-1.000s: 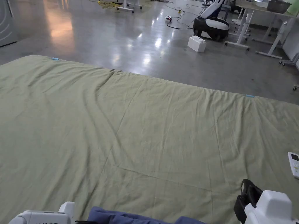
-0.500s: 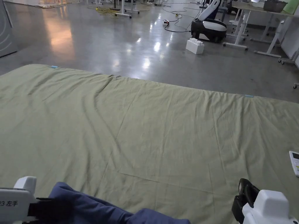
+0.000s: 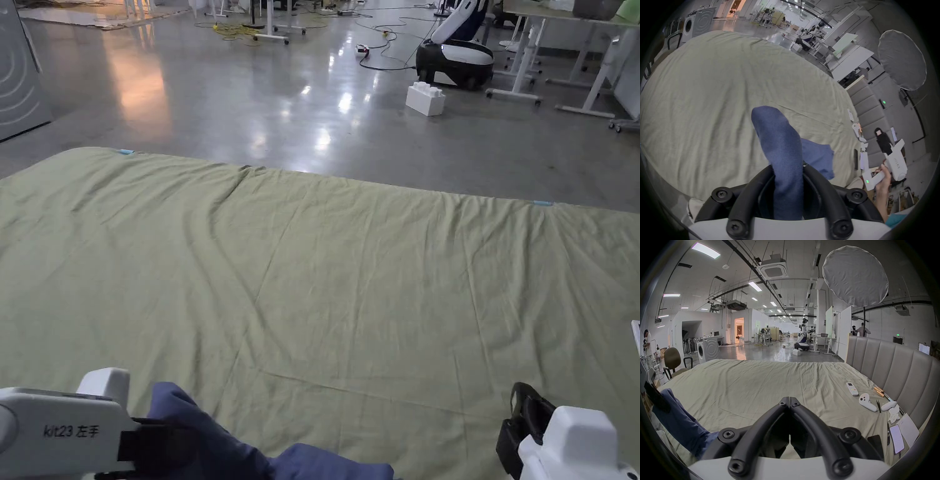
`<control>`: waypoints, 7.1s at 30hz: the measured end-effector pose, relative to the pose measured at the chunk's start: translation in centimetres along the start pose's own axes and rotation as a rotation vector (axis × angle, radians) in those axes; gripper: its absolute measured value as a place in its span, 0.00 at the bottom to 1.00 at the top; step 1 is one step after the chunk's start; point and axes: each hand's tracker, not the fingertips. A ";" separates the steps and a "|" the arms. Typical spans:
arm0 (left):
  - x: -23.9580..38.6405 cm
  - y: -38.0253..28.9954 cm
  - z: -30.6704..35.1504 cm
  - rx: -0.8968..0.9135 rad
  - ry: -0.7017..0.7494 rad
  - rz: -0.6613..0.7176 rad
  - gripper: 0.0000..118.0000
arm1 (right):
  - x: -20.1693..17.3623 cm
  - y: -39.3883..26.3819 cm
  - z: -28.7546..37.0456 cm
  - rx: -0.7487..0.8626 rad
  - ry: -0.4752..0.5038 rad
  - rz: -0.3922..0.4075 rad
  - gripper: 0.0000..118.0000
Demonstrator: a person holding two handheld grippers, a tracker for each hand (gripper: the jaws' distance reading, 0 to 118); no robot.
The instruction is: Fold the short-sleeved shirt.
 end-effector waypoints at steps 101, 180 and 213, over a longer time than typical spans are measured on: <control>4.8 -3.3 -2.3 0.820 0.427 -0.401 0.04 | -7.2 -5.1 3.5 -0.151 0.166 0.038 0.00; -26.2 10.9 9.4 -0.012 0.013 0.135 0.17 | -1.5 8.4 -2.4 0.070 -0.017 0.044 0.00; -20.3 10.9 6.8 0.514 0.511 -0.183 0.63 | -1.0 5.3 -2.3 0.016 -0.021 -0.004 0.00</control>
